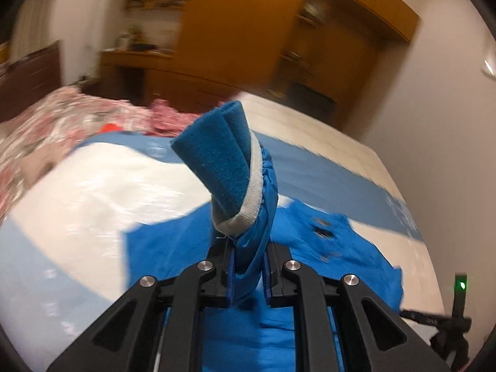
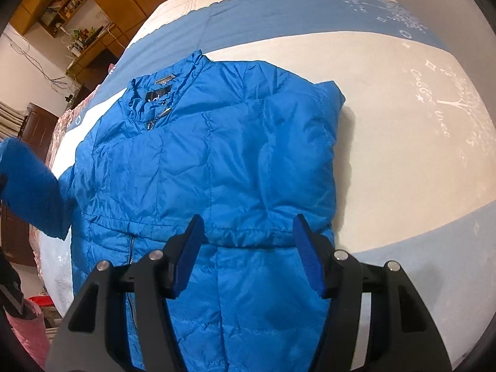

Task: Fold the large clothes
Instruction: 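Lift the sleeve and lay it across the jacket front, open left tool, then grasp the laid sleeve cuff with the right tool, straighten it, release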

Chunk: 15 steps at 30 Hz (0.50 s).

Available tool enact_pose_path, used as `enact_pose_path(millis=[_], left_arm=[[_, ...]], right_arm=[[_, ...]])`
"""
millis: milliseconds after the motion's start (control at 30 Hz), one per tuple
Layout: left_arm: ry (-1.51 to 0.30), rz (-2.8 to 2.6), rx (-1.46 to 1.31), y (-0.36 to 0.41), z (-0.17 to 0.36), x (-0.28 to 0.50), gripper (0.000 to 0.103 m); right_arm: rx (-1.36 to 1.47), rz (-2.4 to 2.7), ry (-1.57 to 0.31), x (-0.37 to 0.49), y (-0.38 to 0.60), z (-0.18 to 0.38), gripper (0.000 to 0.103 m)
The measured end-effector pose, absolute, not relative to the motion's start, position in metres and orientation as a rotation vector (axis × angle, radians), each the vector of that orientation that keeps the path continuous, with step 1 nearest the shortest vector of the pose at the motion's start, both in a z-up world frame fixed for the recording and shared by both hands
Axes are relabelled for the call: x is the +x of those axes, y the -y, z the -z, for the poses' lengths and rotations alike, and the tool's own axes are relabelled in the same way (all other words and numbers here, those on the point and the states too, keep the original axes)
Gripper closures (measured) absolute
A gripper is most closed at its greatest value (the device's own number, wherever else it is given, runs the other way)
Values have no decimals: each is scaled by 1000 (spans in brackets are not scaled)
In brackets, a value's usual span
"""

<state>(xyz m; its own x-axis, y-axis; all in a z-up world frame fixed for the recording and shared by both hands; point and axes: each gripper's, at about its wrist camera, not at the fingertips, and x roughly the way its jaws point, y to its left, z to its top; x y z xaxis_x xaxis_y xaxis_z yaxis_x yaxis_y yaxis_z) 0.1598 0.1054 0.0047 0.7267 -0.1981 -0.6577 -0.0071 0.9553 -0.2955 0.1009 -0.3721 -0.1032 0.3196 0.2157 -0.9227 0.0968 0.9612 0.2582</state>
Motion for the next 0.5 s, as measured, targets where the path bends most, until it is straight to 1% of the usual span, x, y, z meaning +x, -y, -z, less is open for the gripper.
enact_pose_path(millis=[67,233,267,300,367,433,500], left_arm=[[-779,144,-265,-80,3,170,90],[-896,265,-179,-17,45,190,89],[-928,289,-160,-9,57,193,86],[-985,341,-138,1,72,197,80],[-1079,415,-111,10,95,199,74],[-1103,466,-112,18,100,187,69],[-1078,492,-122,14,93,172,53]], right_arm=[[285,-76,-1248,101,372,105,44],[296,-70,-1258,99,377,112,44],[298,-69,-1262,99,377,113,44],[299,-71,-1264,100,377,114,44],[297,-79,-1268,100,375,116,44],[291,-94,-1268,102,370,116,44],[295,-120,-1273,105,365,116,44]])
